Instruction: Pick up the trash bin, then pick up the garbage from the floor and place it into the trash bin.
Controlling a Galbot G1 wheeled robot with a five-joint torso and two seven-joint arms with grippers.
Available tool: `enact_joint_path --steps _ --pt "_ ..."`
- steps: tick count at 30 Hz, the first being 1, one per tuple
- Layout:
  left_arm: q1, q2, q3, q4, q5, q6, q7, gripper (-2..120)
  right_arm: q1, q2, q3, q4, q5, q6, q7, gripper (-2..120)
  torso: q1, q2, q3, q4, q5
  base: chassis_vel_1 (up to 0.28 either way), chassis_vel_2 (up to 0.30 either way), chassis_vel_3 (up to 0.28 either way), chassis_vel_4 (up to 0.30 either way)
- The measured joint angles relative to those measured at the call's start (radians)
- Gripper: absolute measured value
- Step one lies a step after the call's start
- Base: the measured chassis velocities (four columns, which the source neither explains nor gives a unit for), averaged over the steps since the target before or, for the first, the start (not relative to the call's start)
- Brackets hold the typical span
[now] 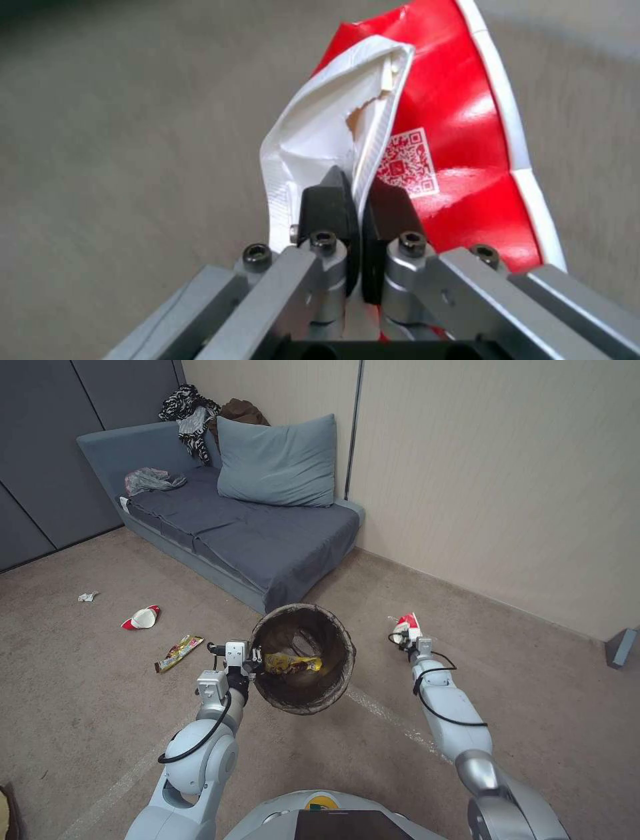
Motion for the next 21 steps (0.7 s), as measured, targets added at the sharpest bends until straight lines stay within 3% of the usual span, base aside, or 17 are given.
enact_joint_path --steps 2,6,9,10,12,14,15,17,21 --pt "0.000 0.002 0.001 0.004 -0.006 0.003 -0.002 0 -0.101 -0.009 -0.001 0.216 0.063 0.021 -0.007 0 0.000 0.000 0.000 -0.0004 0.0009 0.000 0.000 0.000 0.000" --pt "-0.001 0.005 0.001 0.006 -0.012 0.006 -0.004 0 -0.150 -0.015 0.001 0.344 0.096 0.040 -0.025 0 0.000 0.000 0.000 -0.0005 0.0003 0.000 0.000 0.000 0.000" --pt "-0.003 0.009 0.006 0.008 -0.030 0.022 -0.010 0 -0.279 -0.033 0.012 0.688 0.222 0.170 -0.207 0 0.000 0.000 0.000 -0.0002 0.0003 0.000 0.000 0.000 0.000" --pt "-0.003 0.009 0.006 0.008 -0.030 0.022 -0.010 0 -0.279 -0.033 0.012 0.688 0.222 0.170 -0.207 0 0.000 0.000 0.000 -0.0002 0.0003 0.000 0.000 0.000 0.000" --pt "-0.003 0.011 0.009 0.007 -0.033 0.028 -0.009 0 -0.331 -0.045 0.010 0.826 0.296 0.195 -0.304 0 0.000 0.000 0.000 0.0005 -0.0004 0.000 0.000 0.000 0.000" --pt "-0.003 0.014 0.011 0.007 -0.036 0.031 -0.009 0 -0.363 -0.050 -0.002 0.898 0.332 0.200 -0.360 0 0.000 0.000 0.000 -0.0008 0.0008 0.000 0.000 0.000 0.000" --pt "-0.003 0.015 0.013 0.007 -0.037 0.032 -0.009 0 -0.379 -0.054 -0.008 0.934 0.344 0.203 -0.386 0 0.000 0.000 0.000 0.0001 0.0003 0.000 0.000 0.000 0.000" --pt "-0.005 0.017 0.022 0.011 -0.041 0.035 -0.005 0 -0.460 -0.077 -0.097 1.104 0.355 0.206 -0.460 0 0.000 0.000 0.000 -0.0002 0.0001 0.000 0.000 0.000 0.000" --pt "-0.007 0.015 0.026 0.012 -0.042 0.035 -0.005 0 -0.497 -0.087 -0.166 1.131 0.323 0.206 -0.459 0 0.000 0.000 0.000 0.0000 0.0002 0.000 0.000 0.000 0.000"
